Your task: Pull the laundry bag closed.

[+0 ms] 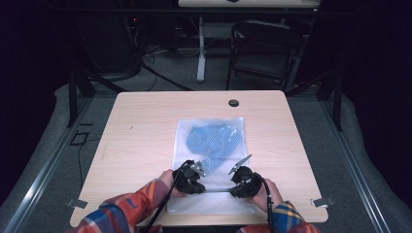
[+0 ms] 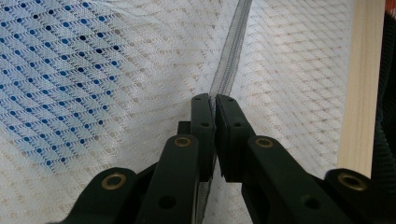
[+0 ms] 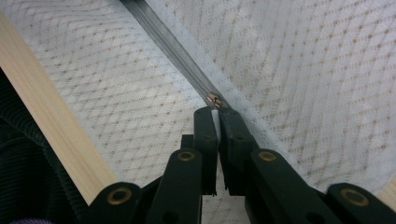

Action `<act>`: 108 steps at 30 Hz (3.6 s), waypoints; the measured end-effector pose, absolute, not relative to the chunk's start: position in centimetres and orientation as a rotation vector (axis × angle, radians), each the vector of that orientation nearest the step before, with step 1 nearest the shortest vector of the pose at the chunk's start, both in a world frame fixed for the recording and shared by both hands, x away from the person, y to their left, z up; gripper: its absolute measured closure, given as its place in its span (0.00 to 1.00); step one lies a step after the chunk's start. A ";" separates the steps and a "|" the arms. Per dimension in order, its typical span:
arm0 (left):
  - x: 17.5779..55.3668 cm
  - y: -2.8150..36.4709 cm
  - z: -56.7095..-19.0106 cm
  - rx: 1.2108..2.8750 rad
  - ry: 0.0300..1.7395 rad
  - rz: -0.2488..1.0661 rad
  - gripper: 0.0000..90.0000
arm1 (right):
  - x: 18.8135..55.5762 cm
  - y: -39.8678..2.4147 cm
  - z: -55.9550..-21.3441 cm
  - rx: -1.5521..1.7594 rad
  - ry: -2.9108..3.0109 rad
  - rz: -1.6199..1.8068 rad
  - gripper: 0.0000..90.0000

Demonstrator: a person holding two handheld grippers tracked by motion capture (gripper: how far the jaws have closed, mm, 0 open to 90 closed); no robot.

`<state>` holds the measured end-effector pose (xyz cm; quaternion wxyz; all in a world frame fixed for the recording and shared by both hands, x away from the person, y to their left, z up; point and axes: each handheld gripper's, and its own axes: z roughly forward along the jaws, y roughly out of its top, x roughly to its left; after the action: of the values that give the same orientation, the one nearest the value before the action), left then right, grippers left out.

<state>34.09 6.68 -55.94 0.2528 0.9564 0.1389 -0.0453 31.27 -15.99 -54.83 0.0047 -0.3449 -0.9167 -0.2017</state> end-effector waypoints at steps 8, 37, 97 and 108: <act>34.1 6.7 -55.9 2.603 0.375 -0.124 0.96 | 31.2 -16.5 -54.8 -1.101 -2.867 -0.629 0.96; 33.5 3.4 -56.0 2.558 0.331 -0.021 0.97 | 31.4 -17.0 -55.1 -1.119 -2.875 -0.598 0.96; 33.6 2.8 -56.3 2.545 0.325 -0.002 1.00 | 31.3 -19.0 -54.7 -1.169 -2.838 -0.621 0.96; 33.6 2.8 -56.3 2.544 0.324 -0.004 1.00 | 31.3 -19.8 -54.5 -1.180 -2.843 -0.607 0.96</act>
<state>33.63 2.82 -56.35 0.2844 0.9510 0.1212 -0.0015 31.33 -19.76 -54.48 0.0022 -0.3761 -0.9062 -0.1934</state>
